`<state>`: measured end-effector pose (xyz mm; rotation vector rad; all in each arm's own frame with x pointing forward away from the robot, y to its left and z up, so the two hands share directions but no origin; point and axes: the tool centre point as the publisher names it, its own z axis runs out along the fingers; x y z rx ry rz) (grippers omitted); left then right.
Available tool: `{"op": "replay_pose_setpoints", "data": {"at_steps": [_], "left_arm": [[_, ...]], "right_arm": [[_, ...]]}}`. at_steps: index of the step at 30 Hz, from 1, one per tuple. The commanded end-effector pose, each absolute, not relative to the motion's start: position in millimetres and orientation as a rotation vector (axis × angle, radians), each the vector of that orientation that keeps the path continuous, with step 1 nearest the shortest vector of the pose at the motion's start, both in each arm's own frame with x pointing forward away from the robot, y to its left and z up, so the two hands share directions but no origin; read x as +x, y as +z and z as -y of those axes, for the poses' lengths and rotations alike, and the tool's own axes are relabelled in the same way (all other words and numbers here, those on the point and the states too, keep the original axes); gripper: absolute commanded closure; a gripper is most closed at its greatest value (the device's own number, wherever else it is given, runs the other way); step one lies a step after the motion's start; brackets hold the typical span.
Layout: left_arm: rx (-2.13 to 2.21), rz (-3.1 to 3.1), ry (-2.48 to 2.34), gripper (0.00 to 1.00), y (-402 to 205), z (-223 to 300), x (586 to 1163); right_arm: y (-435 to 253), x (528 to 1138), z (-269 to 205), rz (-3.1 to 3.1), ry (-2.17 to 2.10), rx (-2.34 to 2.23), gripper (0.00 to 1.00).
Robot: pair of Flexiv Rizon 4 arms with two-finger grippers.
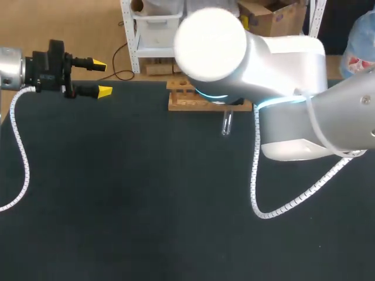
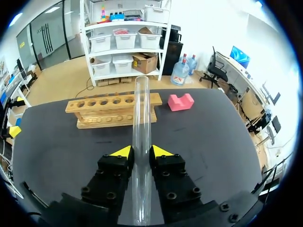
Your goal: Grasp the test tube, adjust it, and insert it.
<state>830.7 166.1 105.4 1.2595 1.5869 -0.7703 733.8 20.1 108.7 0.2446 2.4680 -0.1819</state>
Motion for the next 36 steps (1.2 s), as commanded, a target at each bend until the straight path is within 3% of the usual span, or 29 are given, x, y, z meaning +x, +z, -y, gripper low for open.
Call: {"op": "replay_pose_setpoints", "data": {"at_steps": [1, 14, 36], "left_arm": [[1.258, -1.585, -0.767, 0.0, 104.9, -166.4, 829.3], [1.258, -1.585, -0.767, 0.0, 104.9, -166.4, 829.3], [1.258, -1.585, -0.767, 0.0, 104.9, -166.4, 829.3]], "right_arm": [[108.9, 734.0, -30.8, -2.455, -0.177, 0.236, 1.0], [86.9, 770.6, -56.5, -2.5, -0.136, 0.078, 1.0], [51.1, 814.0, -45.9, -2.569, -0.191, 0.009, 1.0]]}}
